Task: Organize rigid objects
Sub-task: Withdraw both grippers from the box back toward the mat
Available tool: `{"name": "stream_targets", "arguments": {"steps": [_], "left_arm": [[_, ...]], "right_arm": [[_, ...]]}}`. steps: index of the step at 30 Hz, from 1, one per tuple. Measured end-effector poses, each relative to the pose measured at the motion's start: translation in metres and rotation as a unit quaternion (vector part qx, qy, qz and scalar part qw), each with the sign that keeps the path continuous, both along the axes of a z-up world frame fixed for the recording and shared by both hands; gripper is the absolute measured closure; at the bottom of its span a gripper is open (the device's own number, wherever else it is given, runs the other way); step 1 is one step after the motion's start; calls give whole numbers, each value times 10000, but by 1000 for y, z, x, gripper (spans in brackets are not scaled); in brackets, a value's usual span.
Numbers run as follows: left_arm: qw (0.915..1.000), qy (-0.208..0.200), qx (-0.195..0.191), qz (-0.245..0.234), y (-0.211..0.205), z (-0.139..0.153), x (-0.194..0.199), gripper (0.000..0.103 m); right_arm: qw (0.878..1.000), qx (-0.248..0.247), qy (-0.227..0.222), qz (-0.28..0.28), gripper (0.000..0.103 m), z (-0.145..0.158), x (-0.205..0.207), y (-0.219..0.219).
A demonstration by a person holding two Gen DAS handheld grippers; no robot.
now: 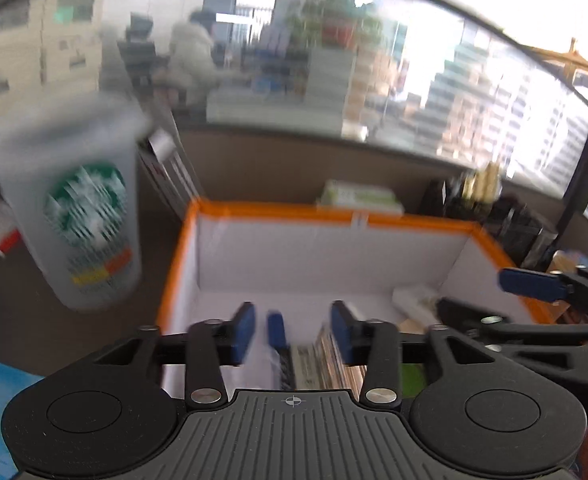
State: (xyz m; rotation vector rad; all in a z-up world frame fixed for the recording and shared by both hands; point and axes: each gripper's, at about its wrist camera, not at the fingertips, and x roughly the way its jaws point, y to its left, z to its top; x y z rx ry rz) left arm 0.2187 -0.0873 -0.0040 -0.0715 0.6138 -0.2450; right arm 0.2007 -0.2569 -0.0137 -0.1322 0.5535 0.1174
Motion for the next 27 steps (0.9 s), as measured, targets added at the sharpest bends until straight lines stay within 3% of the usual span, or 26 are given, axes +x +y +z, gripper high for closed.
{"name": "stream_targets", "arguments": {"steps": [4,6,8,13,16,23,25,27], "left_arm": [[9990,-445,11,-32,19,21,-33,35],[9983,-545,22,-207,30,21,-53,24],[9974,-566,20,-438,38,14,-73,15],[9977,-225,61,-631,42,-20,-109,14],[9974,-69,219,-684,41,-37,-122,14],[9974,173,239,-658,53,-50,-153,14],[9968,174,296,-720,53,-52,-162,14],[9959,175,332,-819,50,-51,-168,14]], "right_arm": [[9973,345,-646,0,39,27,-52,-7],[9960,519,-719,76,29,25,-83,-12],[9967,595,-538,102,26,12,-108,-16],[9984,303,323,-352,30,-39,-137,-14],[9954,472,729,-400,37,-66,-142,-8],[9859,1266,1042,-343,38,-85,-140,-7],[9856,1277,1028,-413,39,-85,-139,-7],[9894,974,963,-484,49,-86,-140,2]]}}
